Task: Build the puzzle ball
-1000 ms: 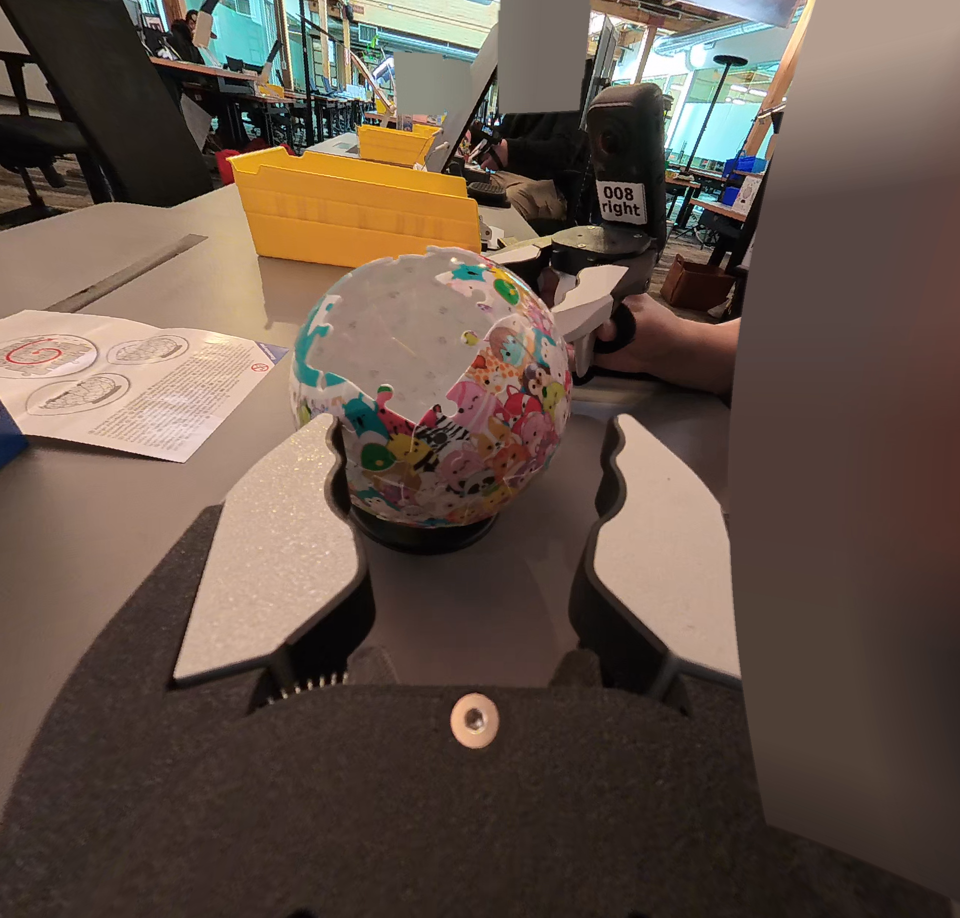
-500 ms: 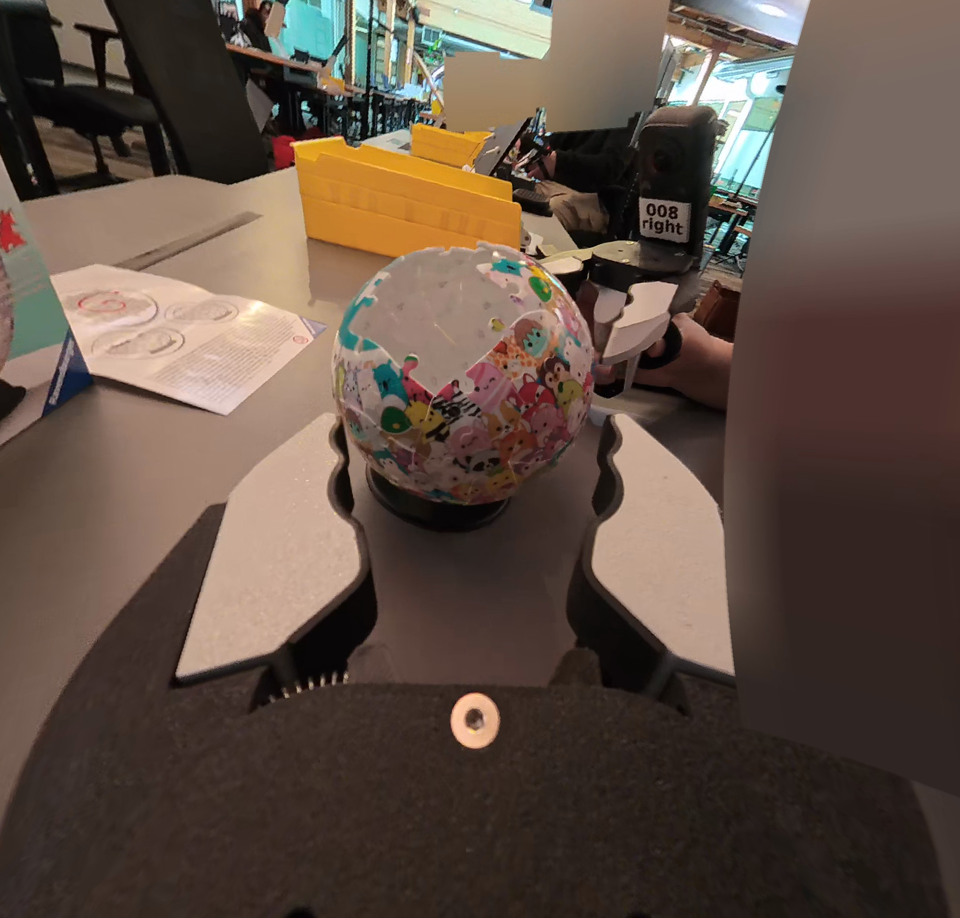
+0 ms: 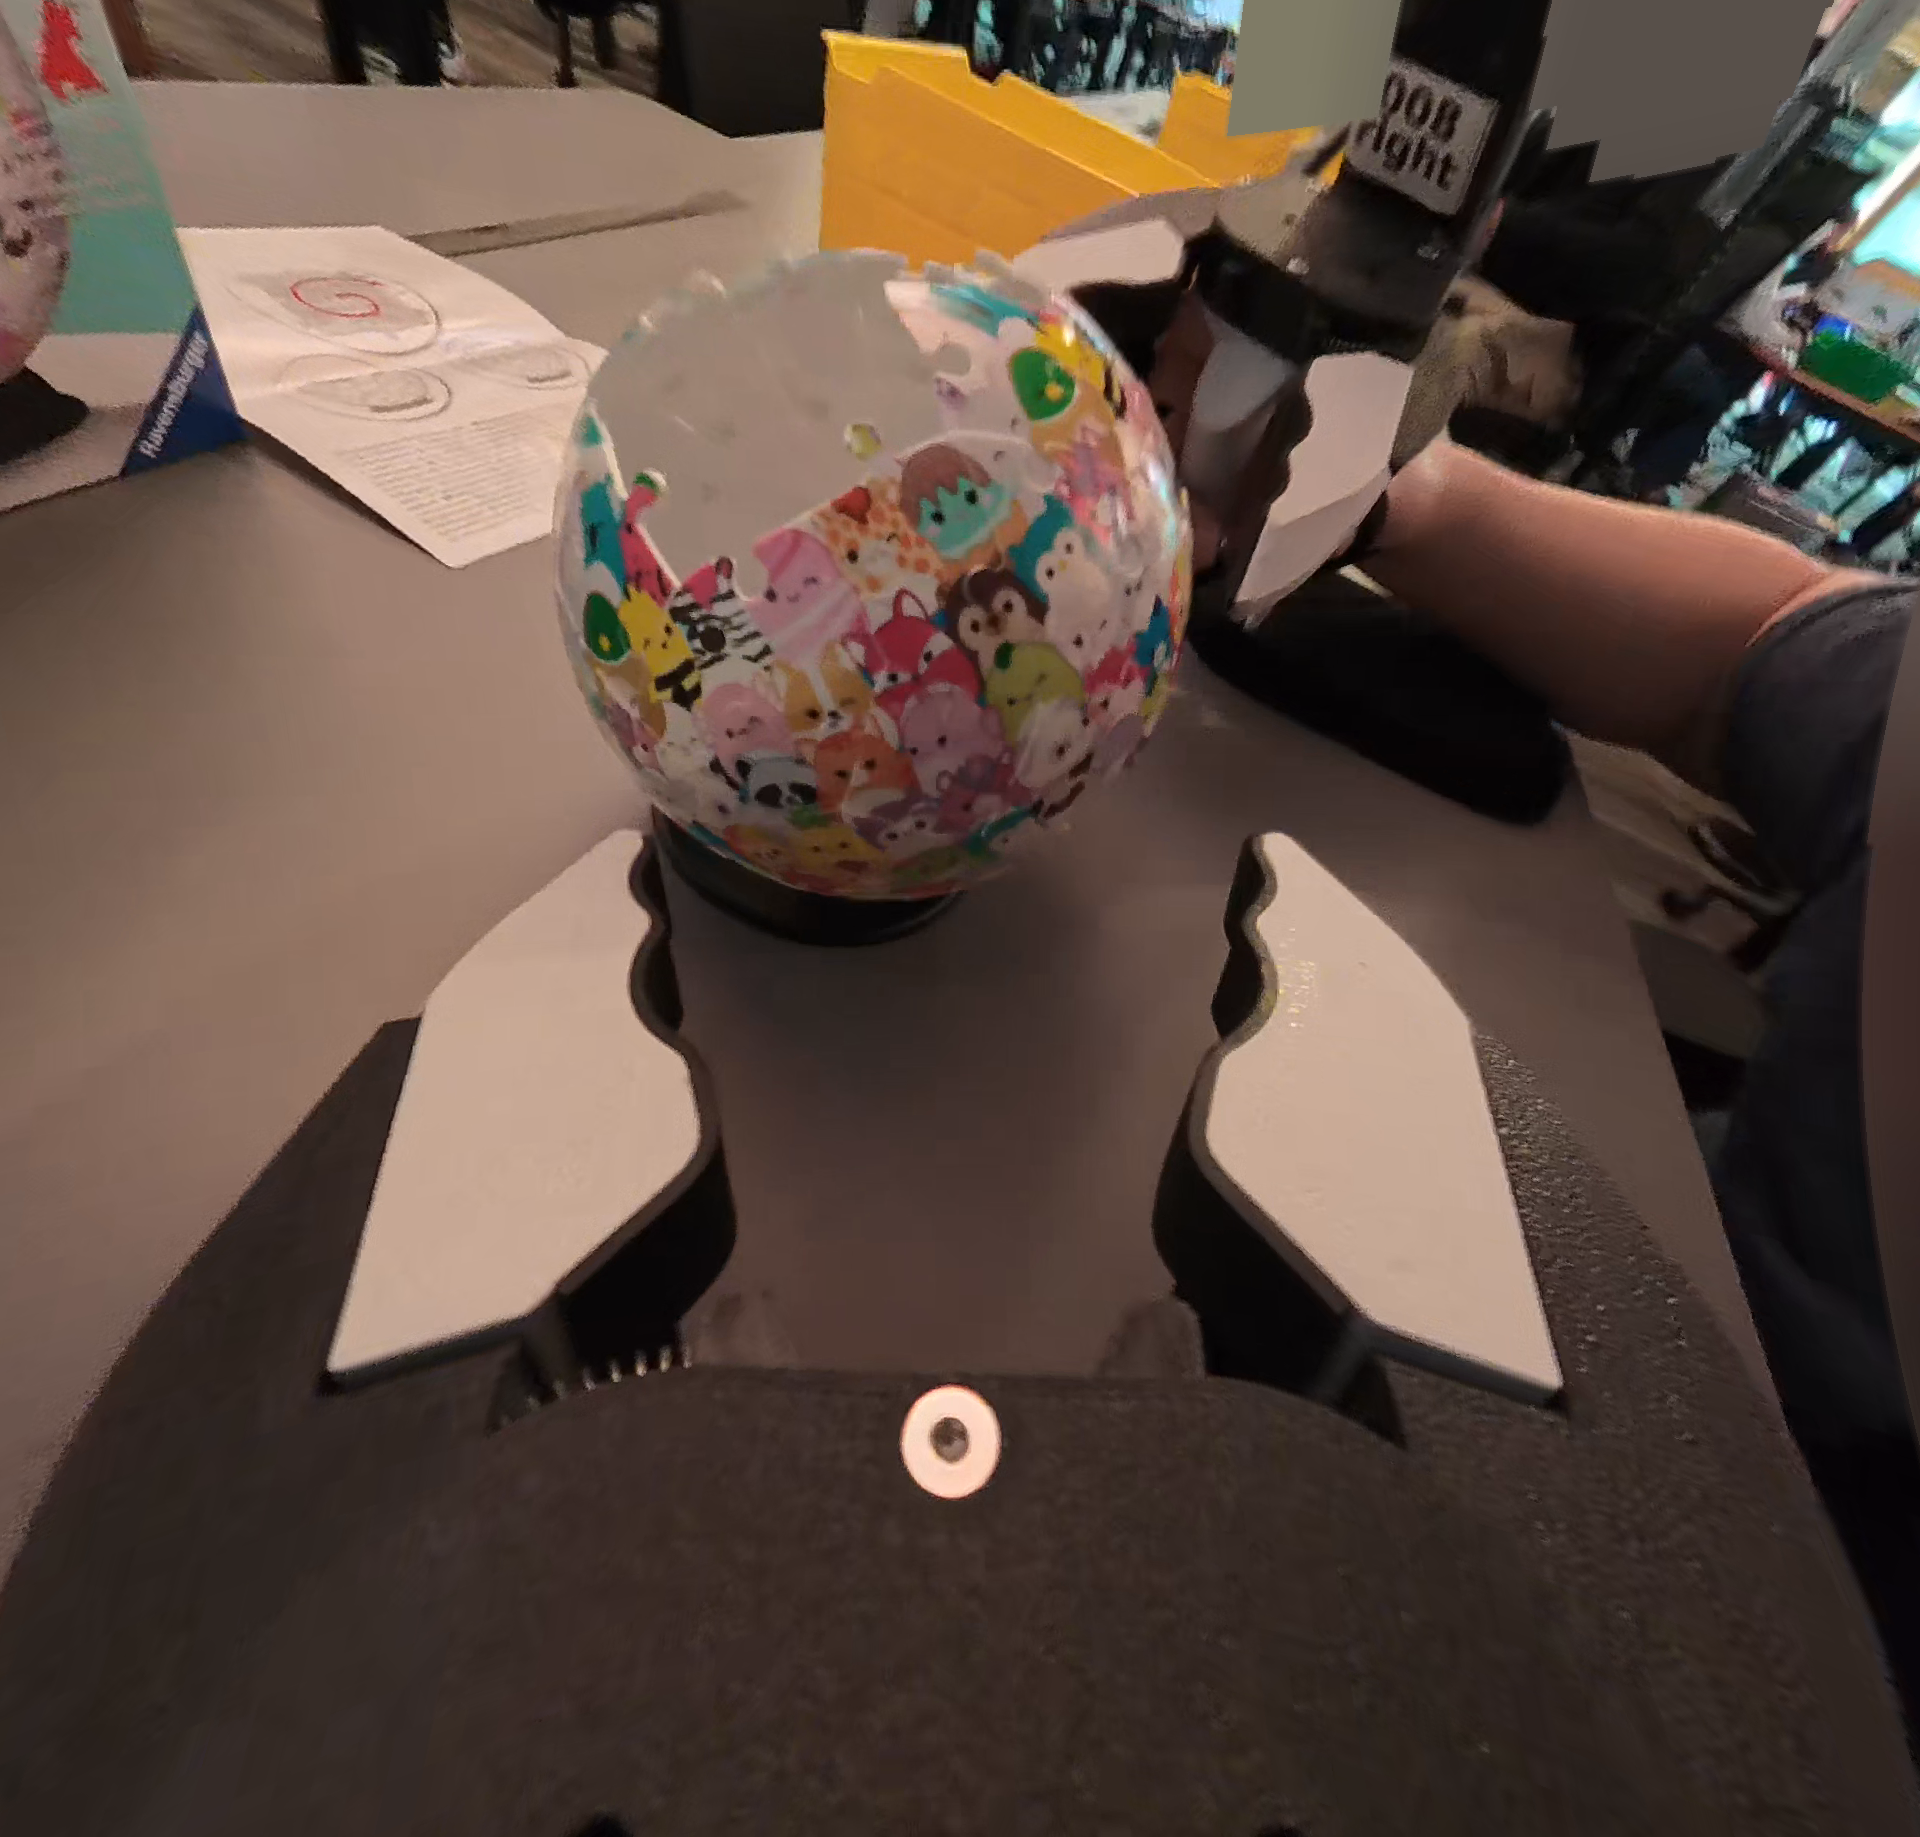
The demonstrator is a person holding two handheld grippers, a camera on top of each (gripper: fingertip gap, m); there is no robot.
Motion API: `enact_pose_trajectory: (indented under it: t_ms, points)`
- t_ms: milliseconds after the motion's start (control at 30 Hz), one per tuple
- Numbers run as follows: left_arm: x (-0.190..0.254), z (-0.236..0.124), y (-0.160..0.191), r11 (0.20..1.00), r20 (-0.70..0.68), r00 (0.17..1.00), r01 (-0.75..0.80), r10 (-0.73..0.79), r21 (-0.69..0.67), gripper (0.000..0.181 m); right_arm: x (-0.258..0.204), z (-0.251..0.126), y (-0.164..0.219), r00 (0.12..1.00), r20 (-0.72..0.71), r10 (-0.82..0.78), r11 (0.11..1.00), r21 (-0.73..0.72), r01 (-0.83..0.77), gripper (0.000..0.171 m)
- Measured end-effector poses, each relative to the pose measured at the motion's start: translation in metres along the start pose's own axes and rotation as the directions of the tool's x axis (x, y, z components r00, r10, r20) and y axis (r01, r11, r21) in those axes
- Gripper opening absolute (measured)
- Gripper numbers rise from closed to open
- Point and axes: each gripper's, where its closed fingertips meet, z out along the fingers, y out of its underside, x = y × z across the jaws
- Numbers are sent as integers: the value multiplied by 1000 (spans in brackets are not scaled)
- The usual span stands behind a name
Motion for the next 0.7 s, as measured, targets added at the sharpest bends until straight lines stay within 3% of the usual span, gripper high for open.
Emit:
enact_pose_trajectory:
  t_ms: [167, 367, 700]
  points:
    - [-1, 1, -7, 998, 40, 999, 9, -11, 58, 94, 2, 9, -5, 996, 87, -23, 999, 43, 19, 109]
    - [4, 7, -6, 999, 10, 1000, 21, -22, 46, 98, -6, 22, -4, 991, 118, -69, 997, 27, 66, 109]
    - [-3, 17, -14, 999, -26, 1000, 9, -8, 50, 108, -3, 25, -5, 989, -136, -52, 998, -25, 49, 105]
